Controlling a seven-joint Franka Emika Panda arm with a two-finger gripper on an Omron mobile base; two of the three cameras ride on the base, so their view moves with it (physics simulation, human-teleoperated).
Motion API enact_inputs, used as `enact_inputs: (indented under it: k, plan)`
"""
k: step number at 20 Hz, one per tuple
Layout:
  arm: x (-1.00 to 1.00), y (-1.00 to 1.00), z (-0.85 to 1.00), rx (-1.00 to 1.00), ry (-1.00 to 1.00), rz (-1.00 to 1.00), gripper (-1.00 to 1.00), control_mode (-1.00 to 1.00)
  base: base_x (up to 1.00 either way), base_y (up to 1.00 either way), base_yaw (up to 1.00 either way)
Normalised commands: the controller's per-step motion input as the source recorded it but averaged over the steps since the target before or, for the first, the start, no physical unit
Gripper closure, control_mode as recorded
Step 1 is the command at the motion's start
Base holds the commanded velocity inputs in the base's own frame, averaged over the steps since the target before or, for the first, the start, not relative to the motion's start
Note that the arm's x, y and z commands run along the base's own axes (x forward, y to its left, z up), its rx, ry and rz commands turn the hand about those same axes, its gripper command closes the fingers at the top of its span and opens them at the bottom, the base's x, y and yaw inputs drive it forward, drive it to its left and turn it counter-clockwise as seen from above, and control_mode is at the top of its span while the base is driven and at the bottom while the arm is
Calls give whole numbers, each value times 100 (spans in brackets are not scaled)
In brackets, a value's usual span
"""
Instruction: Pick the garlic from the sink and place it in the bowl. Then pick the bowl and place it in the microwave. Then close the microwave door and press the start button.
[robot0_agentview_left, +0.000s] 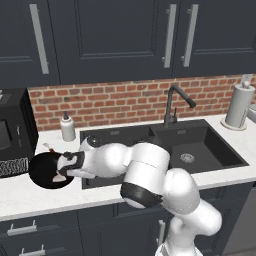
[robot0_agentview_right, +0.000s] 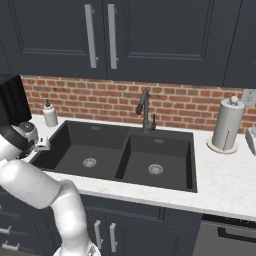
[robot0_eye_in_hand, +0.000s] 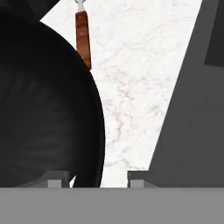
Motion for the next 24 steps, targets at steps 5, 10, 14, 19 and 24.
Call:
enact_inputs:
  k: [5, 10, 14, 19, 24]
  plan:
    - [0, 4, -2, 0, 0, 0, 100, -100, 0, 0, 0]
    - [-18, 0, 12, 0, 0, -4, 100, -100, 0, 0, 0]
    - [-39, 0, 46, 0, -2, -6, 100, -100, 0, 0, 0]
    - [-47, -10, 41, 0, 1, -13, 100, -100, 0, 0, 0]
    - [-32, -16, 24, 0, 14, -22, 100, -100, 0, 0, 0]
